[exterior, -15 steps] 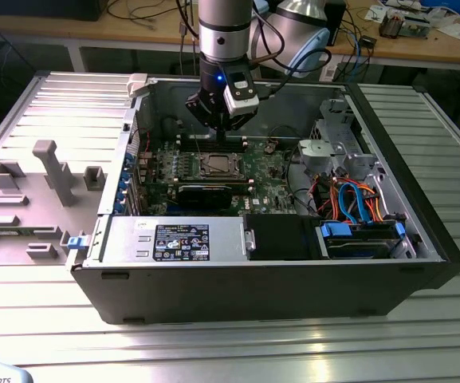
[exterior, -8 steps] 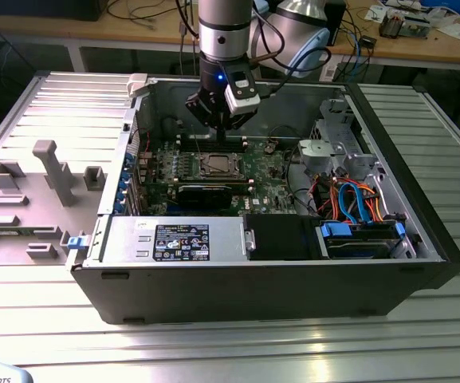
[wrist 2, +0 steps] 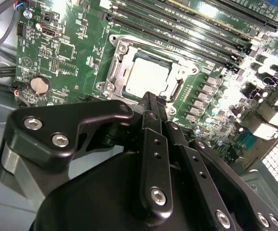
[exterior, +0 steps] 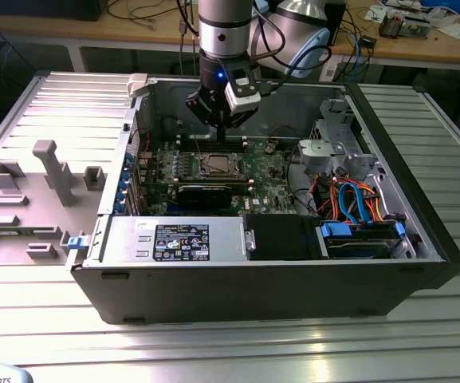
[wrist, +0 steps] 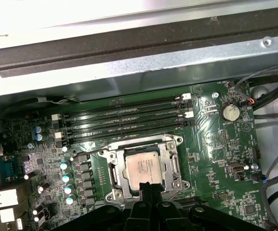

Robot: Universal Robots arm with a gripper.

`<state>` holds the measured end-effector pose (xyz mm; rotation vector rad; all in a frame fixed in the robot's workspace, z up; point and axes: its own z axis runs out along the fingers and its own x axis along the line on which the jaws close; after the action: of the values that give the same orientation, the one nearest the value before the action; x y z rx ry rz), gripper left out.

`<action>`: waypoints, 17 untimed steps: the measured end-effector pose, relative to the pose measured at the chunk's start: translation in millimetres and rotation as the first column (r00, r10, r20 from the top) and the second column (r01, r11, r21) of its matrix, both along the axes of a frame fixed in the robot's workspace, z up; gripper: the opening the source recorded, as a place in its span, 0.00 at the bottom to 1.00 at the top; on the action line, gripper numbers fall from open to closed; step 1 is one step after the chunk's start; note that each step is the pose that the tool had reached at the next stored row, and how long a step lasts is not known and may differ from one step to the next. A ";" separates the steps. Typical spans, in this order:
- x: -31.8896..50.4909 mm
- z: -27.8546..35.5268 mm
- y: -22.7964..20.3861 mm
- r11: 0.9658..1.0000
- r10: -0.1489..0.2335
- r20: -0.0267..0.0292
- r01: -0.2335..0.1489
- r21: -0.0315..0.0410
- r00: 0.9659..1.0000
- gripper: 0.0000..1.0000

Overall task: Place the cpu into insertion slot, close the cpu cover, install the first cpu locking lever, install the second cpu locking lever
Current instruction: 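Install the first cpu locking lever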

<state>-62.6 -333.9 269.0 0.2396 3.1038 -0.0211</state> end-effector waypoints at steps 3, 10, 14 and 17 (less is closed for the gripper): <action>-0.2 0.0 0.0 0.999 0.047 0.000 -0.047 0.000 0.999 0.11; -0.3 0.0 0.0 0.996 0.094 0.000 -0.094 0.000 0.996 0.11; -0.3 0.0 0.0 0.996 0.095 0.000 -0.095 0.000 0.996 0.11; -0.4 0.0 0.0 0.996 0.095 0.000 -0.095 0.000 0.996 0.11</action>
<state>-63.0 -333.9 268.9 0.0923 3.1111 -0.0187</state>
